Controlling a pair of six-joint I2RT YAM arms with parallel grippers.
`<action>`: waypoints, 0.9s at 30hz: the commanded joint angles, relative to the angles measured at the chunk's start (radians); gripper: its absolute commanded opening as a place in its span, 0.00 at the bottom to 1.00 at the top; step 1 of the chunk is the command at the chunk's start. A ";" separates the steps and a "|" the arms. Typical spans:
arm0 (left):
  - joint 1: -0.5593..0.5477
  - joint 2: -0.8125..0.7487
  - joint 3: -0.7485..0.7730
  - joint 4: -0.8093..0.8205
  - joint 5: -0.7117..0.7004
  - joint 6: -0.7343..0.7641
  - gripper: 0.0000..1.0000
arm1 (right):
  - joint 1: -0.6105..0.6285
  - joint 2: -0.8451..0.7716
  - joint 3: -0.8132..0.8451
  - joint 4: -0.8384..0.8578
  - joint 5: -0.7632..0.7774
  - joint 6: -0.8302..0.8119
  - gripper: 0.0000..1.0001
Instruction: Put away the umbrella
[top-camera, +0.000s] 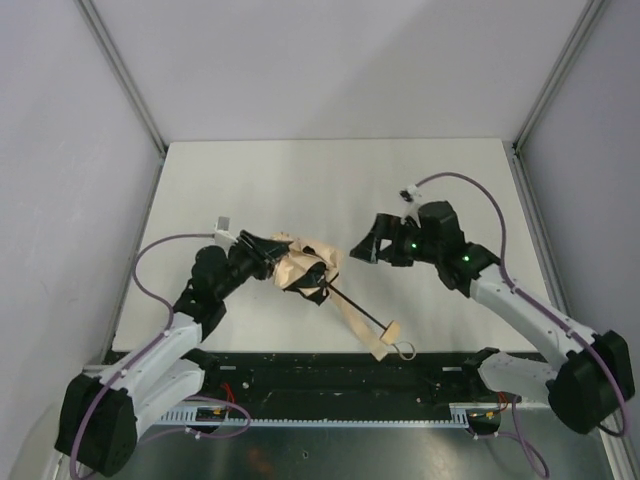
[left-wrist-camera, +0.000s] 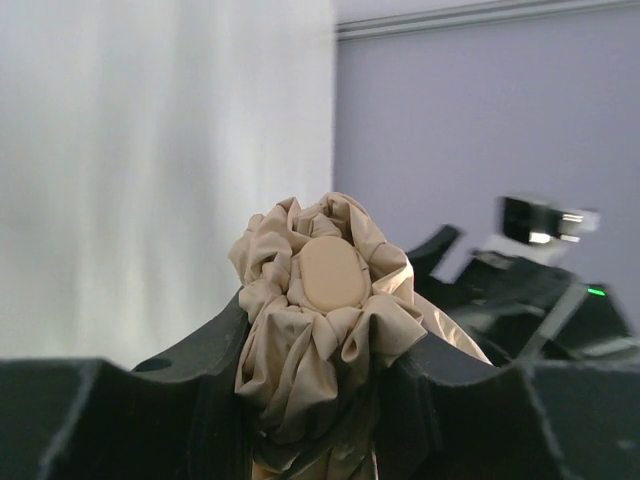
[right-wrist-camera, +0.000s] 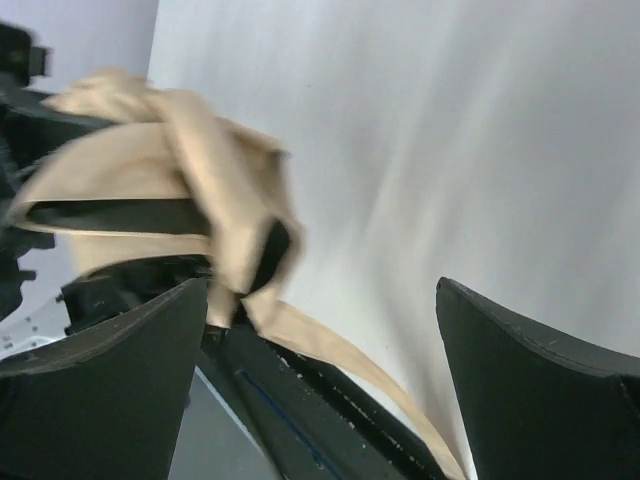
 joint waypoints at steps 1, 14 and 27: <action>0.050 -0.106 0.114 0.139 0.149 0.001 0.00 | -0.048 -0.114 -0.120 0.011 0.001 0.181 0.99; 0.135 -0.155 0.233 0.289 0.237 -0.019 0.00 | 0.002 -0.452 -0.502 0.319 0.119 0.901 0.99; 0.136 -0.135 0.197 0.433 0.159 -0.180 0.00 | 0.398 -0.162 -0.622 1.021 0.679 1.333 0.99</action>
